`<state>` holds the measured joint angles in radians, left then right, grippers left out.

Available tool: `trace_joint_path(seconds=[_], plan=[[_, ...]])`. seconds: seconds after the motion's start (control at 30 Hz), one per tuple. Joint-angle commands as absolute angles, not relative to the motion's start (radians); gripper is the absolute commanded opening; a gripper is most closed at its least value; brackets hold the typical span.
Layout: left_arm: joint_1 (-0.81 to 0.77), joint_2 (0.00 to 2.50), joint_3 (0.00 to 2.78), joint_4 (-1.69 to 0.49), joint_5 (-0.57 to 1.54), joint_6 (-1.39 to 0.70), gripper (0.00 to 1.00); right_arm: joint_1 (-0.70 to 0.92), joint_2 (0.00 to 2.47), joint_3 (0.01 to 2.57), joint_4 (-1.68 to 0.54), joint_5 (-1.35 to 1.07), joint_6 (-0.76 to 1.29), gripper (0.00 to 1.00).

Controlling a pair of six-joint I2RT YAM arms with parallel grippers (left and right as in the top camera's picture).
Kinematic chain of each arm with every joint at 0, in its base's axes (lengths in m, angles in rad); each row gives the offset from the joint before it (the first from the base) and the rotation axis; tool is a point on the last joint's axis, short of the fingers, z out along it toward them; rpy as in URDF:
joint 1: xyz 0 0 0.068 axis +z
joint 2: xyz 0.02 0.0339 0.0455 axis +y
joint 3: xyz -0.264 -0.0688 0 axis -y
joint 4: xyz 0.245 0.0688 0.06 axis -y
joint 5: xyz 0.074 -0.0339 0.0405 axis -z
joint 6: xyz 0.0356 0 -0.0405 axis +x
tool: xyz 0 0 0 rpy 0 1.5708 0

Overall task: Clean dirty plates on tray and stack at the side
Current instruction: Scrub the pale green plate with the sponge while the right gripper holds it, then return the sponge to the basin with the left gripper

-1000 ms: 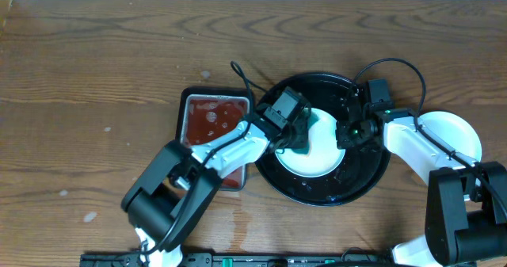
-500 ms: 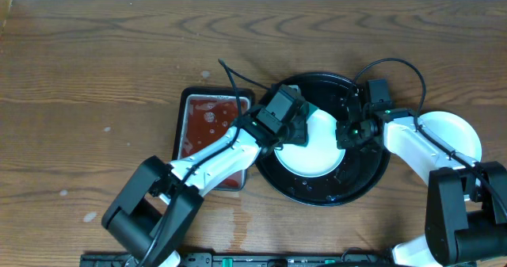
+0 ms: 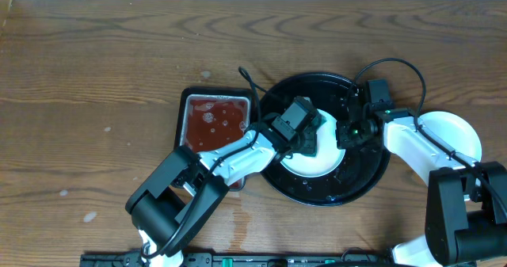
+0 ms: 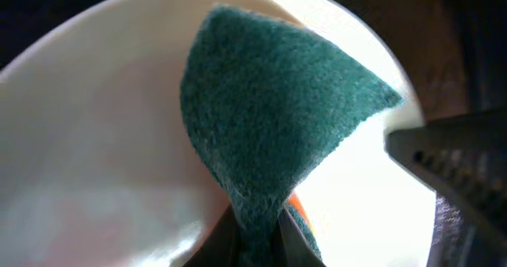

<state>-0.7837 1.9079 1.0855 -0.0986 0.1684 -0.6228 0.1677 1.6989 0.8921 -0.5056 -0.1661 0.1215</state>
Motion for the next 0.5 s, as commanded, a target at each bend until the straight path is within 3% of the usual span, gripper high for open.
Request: trace_joint_path(seconds=[0.0, 0.47], plan=[[-0.764, 1.926, 1.065, -0.189, 0.072, -0.569, 0.08, 0.165, 1.711, 0.870, -0.513, -0.124, 0.107, 0.01], [-0.654, 1.695, 1.065, -0.336, 0.066, -0.492, 0.08, 0.165, 1.711, 0.870, -0.513, -0.124, 0.107, 0.01]])
